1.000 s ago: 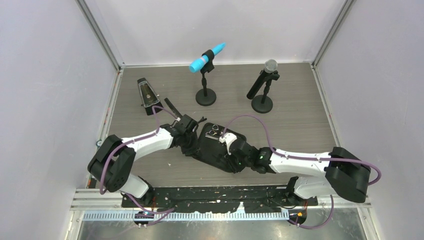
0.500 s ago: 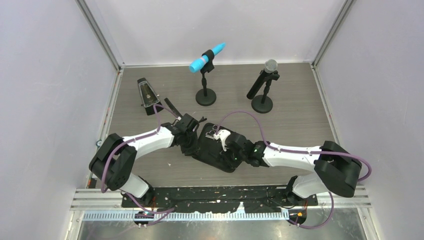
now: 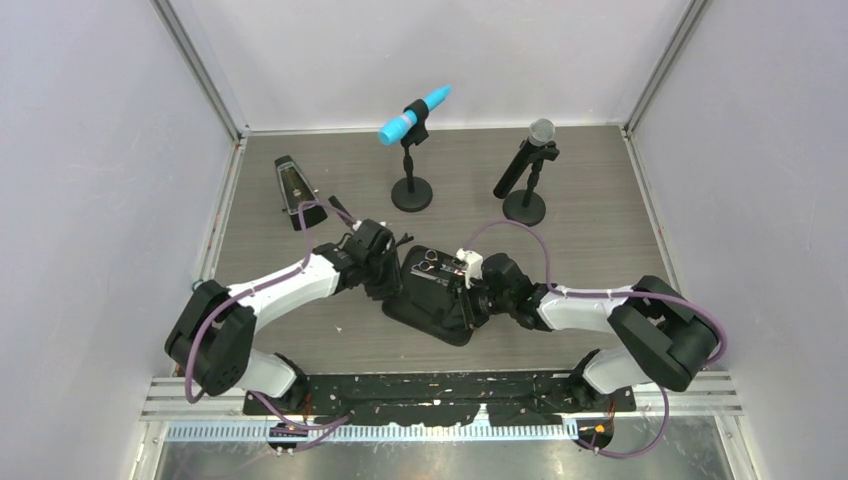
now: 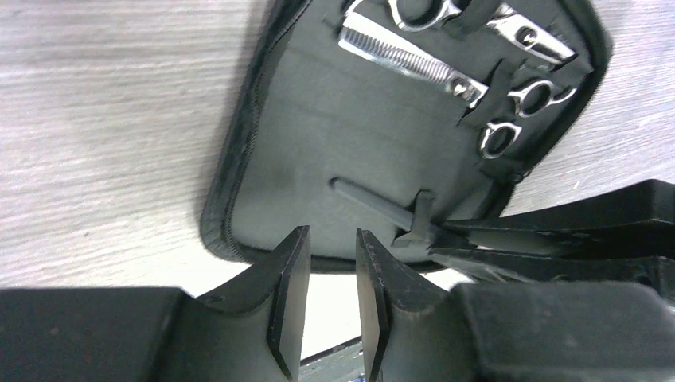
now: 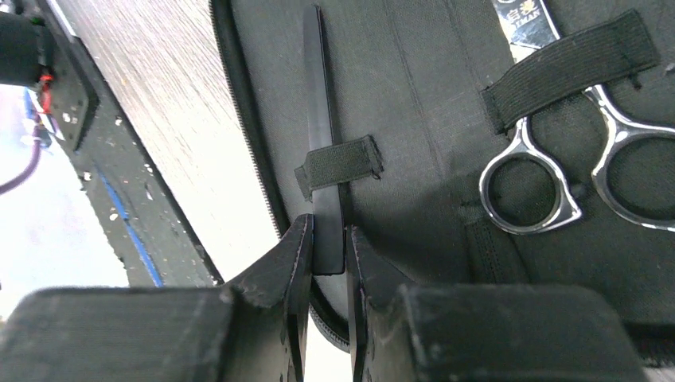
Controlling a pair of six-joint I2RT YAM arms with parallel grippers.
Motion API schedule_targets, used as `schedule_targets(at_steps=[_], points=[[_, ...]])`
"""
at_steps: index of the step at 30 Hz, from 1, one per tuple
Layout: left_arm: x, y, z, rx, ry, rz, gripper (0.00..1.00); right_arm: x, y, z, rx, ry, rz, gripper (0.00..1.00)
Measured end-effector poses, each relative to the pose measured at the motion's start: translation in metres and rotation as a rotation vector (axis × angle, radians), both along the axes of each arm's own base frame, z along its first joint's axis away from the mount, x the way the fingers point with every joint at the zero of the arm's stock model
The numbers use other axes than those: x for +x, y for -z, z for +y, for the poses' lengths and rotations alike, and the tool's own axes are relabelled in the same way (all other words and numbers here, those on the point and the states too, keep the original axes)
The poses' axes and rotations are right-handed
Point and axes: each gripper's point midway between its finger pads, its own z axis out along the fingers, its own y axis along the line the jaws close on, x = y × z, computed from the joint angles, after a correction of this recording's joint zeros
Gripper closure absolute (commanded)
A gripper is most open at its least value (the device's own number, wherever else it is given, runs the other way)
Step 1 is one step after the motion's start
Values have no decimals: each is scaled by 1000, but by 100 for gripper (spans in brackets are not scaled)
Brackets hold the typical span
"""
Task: Sort the hair-cutting tools
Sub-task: Place the haircut tool in the hairdressing tool bag.
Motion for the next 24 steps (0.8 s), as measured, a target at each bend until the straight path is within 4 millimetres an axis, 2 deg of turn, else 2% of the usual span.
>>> schedule_targets(at_steps=[4,10,24], points=[[8,4,-14,-22,15,13,72,1,0,5,62,11,81,95],[-6,33,-19,-42,-28,124,74,2,1,6,158,56,235,95],[-9,34,-30,-162,-113,148,74,-4,6,-1,310,171,523,95]])
